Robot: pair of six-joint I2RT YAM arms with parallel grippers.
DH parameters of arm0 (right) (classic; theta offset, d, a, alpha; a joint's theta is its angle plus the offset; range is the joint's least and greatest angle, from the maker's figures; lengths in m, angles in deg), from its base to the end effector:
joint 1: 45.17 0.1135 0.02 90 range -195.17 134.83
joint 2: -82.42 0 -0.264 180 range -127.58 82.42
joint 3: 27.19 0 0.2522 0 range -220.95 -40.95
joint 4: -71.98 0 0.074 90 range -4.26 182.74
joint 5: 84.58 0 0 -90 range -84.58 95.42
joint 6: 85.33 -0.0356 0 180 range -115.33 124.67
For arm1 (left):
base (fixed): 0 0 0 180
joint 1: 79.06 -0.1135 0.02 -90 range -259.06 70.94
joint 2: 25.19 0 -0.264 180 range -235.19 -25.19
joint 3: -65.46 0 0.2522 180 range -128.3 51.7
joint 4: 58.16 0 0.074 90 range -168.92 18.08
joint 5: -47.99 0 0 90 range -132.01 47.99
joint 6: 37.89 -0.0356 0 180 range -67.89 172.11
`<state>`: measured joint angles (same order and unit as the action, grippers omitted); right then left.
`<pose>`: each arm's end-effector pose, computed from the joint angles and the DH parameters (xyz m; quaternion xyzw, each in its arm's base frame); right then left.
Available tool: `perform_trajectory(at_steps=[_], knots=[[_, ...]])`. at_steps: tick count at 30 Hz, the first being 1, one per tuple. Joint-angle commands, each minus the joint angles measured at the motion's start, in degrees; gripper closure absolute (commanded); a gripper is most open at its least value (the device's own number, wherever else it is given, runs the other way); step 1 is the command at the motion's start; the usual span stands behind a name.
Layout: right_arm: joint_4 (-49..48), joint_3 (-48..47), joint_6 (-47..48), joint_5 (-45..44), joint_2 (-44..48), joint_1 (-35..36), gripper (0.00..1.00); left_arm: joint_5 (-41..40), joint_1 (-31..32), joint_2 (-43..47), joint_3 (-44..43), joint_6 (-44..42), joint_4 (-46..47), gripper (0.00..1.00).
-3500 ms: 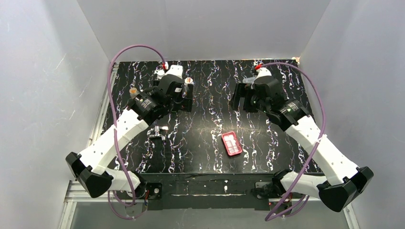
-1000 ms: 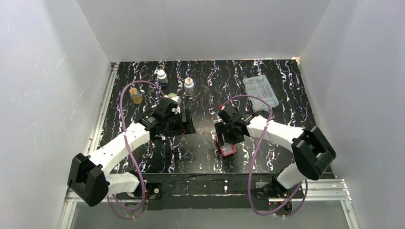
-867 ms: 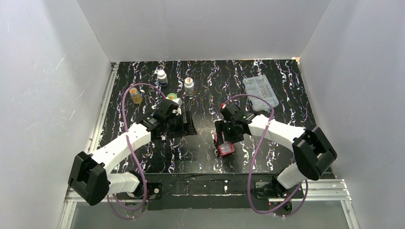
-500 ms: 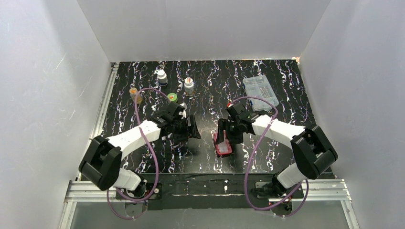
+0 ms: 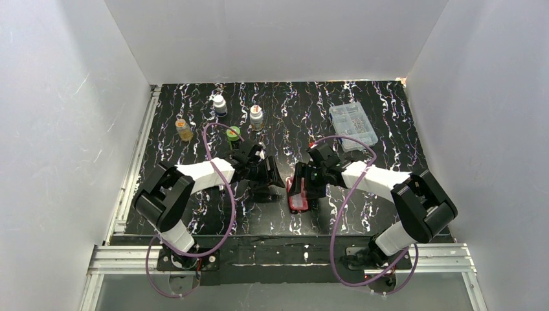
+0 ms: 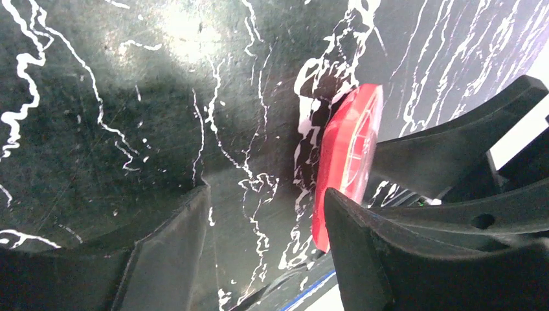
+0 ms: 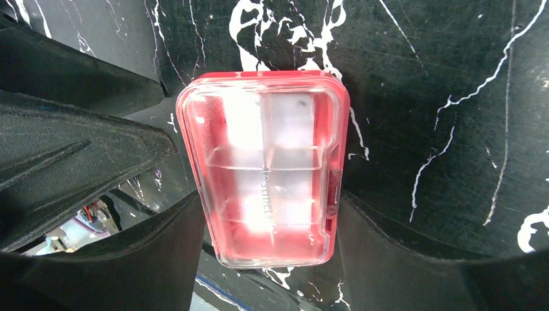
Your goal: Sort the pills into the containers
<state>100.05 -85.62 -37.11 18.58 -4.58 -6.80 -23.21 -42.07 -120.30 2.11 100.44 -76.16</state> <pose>0.2203 0.1848 0.1658 -0.0046 0.9522 0.2676 0.1475 0.2547 -0.2062 0.1615 -0.0356 0.9274 -0.3428 0.1456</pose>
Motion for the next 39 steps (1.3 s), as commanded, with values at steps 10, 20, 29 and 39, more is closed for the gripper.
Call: perform_trajectory(at_steps=[10, 20, 29, 39], knots=[[-1.69, 0.56, -0.53, -0.36, 4.31, 0.12, 0.53, 2.03, 1.08, 0.10, 1.01, 3.04, 3.59, 0.37], [-4.51, 2.67, -1.39, 1.44, 5.85, 0.11, 0.53, 1.99, 1.64, -1.88, -0.15, 3.69, 3.64, 0.39], [-10.84, 5.43, -3.33, 4.88, 7.25, 0.10, 0.52, 3.81, 2.28, -4.96, -1.33, 5.76, 6.11, 0.44], [-10.64, 5.47, -3.32, 4.07, 7.90, -0.31, 0.36, -1.01, 3.07, -5.47, -3.90, 4.58, -2.34, 0.79]])
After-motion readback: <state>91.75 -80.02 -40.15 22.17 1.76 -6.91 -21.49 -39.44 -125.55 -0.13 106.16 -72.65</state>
